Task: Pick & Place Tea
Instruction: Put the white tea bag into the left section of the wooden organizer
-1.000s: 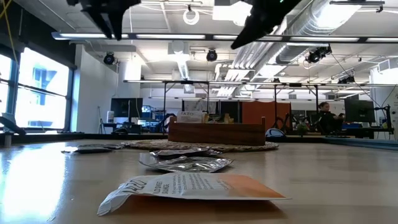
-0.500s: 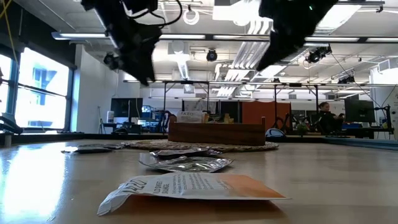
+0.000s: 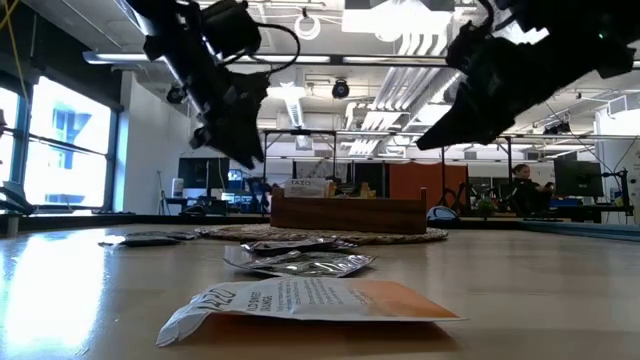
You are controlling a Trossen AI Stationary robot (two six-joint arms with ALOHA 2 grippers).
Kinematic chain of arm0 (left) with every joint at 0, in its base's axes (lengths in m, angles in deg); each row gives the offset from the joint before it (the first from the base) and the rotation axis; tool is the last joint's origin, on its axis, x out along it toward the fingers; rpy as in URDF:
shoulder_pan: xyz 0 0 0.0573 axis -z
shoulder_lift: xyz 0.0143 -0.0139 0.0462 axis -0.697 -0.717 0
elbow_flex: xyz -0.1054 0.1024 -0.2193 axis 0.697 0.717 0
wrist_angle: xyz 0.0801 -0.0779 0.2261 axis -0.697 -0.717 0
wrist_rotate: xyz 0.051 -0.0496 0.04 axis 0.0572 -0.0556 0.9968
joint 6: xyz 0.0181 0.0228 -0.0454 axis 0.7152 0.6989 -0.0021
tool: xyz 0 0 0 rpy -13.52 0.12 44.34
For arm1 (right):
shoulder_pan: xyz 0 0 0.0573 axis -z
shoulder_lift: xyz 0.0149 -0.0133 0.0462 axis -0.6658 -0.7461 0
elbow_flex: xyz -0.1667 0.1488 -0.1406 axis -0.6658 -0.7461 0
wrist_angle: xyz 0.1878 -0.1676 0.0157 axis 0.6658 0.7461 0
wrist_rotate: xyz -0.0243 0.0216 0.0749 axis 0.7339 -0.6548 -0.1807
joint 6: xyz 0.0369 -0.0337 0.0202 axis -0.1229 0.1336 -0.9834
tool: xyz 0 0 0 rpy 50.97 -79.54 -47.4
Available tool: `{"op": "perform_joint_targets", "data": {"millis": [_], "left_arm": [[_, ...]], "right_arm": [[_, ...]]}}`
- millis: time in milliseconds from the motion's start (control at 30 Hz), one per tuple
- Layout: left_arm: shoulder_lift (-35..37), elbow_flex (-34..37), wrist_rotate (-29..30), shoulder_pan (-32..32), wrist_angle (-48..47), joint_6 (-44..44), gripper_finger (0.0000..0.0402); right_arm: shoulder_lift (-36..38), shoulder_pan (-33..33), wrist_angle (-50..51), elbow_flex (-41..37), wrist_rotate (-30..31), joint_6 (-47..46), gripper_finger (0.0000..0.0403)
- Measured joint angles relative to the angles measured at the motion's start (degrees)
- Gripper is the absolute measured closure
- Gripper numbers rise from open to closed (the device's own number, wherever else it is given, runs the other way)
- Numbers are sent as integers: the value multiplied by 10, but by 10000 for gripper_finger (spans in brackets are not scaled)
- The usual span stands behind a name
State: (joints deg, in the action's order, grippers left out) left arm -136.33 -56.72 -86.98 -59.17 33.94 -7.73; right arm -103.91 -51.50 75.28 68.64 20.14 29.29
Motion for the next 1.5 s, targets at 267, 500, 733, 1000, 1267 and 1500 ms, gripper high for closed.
{"op": "perform_joint_targets", "data": {"millis": [267, 500, 733, 1000, 1267, 1500], "left_arm": [[-18, 22, -9, 154, 97, 29, 250], [-93, 19, -26, 303, 201, 15, 250], [-155, 17, -31, 365, 315, -143, 250], [-168, 18, -72, 367, 307, -237, 250], [-188, 18, -103, 388, 318, -390, 250], [-230, -3, -101, 423, 326, -467, 250]], "right_arm": [[0, -1, -38, -32, -7, -3, 403], [0, -1, -55, -32, -25, 8, 403], [-1, -6, -95, -32, -114, 42, 403], [-48, -98, -197, -14, -165, 155, 403], [-213, -166, -135, 145, -189, 239, 403], [-335, -191, 20, 279, -193, 243, 403]]}}
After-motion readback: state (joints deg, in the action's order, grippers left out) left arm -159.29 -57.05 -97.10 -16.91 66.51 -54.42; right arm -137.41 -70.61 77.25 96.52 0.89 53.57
